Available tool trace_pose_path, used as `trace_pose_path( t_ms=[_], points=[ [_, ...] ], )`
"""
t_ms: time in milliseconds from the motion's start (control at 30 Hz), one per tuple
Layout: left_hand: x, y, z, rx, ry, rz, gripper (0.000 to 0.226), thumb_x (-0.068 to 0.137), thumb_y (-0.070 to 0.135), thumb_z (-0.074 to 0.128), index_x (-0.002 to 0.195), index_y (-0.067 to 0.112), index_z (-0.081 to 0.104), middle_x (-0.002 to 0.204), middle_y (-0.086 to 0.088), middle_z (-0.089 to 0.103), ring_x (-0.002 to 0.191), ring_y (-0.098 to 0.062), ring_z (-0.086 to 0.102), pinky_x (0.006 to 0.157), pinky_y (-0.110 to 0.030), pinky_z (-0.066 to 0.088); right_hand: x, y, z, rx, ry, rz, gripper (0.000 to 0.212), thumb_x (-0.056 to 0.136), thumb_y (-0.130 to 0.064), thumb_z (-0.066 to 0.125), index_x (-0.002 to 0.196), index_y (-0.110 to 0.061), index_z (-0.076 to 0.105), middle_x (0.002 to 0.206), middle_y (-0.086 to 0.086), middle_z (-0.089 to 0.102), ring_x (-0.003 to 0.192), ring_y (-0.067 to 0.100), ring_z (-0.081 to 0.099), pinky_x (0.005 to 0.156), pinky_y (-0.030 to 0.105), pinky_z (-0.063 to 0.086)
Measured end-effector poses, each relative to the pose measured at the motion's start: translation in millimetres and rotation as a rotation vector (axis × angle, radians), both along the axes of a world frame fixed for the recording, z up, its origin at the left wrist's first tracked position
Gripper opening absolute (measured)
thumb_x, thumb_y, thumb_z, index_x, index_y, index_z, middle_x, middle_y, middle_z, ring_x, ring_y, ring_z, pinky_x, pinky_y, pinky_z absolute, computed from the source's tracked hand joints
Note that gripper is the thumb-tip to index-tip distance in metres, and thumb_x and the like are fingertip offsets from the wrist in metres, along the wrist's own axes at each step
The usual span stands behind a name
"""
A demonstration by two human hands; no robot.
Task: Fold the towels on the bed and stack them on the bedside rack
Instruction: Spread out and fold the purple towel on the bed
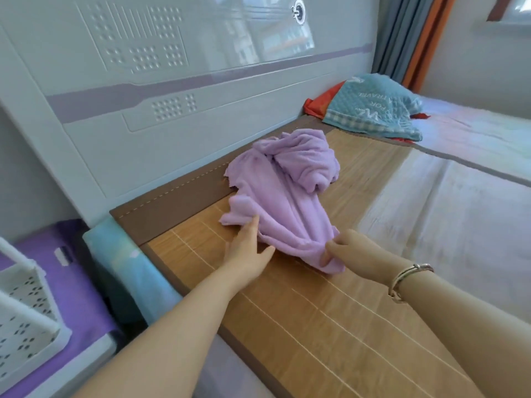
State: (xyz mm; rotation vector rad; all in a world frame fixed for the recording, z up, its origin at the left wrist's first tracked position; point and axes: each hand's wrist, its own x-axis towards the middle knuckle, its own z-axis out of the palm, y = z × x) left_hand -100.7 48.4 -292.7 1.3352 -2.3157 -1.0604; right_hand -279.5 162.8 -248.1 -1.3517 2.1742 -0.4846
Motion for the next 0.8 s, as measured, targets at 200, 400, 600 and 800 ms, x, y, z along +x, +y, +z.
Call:
trace_pose_path(
  t_ms=[200, 400, 600, 800],
  points=[
    [-34, 94, 39, -0.220, -0.321, -0.343, 0.065, 0.079, 0.036, 0.061, 0.139, 0.044, 0.037, 0.160, 0.008, 0.000, 0.146, -0.028, 0.011, 0.114, -0.051, 0.021, -11, 121, 37, -0.281, -0.007, -0.275, 0.028, 0.081, -0.028, 0.043, 0.059, -0.011, 0.043, 0.055, -0.003, 0.045, 0.058, 0.017, 0.040, 0.054, 0.031, 0.033],
    [-56, 207, 82, -0.086, -0.081, -0.442, 0.011, 0.087, 0.028, 0.047, 0.078, 0.027, 0.041, 0.082, 0.005, 0.058, 0.085, -0.020, 0.055, 0.084, -0.037, 0.044, -31, 252, 77, -0.244, 0.074, -0.231, 0.023, 0.082, -0.015, 0.060, 0.075, -0.021, 0.039, 0.065, -0.008, 0.045, 0.060, 0.009, 0.040, 0.053, 0.017, 0.035],
    [-117, 313, 129, 0.166, 0.249, -0.490, 0.017, 0.077, 0.029, 0.042, 0.074, 0.013, 0.044, 0.072, 0.001, 0.048, 0.078, -0.016, 0.048, 0.061, -0.017, 0.039, -57, 371, 103, -0.164, 0.352, -0.403, 0.023, 0.084, -0.013, 0.053, 0.104, -0.024, 0.050, 0.111, 0.003, 0.048, 0.110, 0.027, 0.045, 0.082, 0.026, 0.031],
    [-155, 432, 151, 0.546, 0.423, -0.621, 0.024, 0.078, 0.033, 0.061, 0.093, 0.015, 0.057, 0.094, -0.004, 0.065, 0.092, -0.015, 0.063, 0.082, -0.035, 0.052, -50, 460, 123, -0.283, -0.647, -0.704, 0.048, 0.089, -0.064, 0.042, 0.108, -0.025, 0.063, 0.101, 0.004, 0.066, 0.080, 0.024, 0.066, 0.067, 0.037, 0.056]
  ],
)
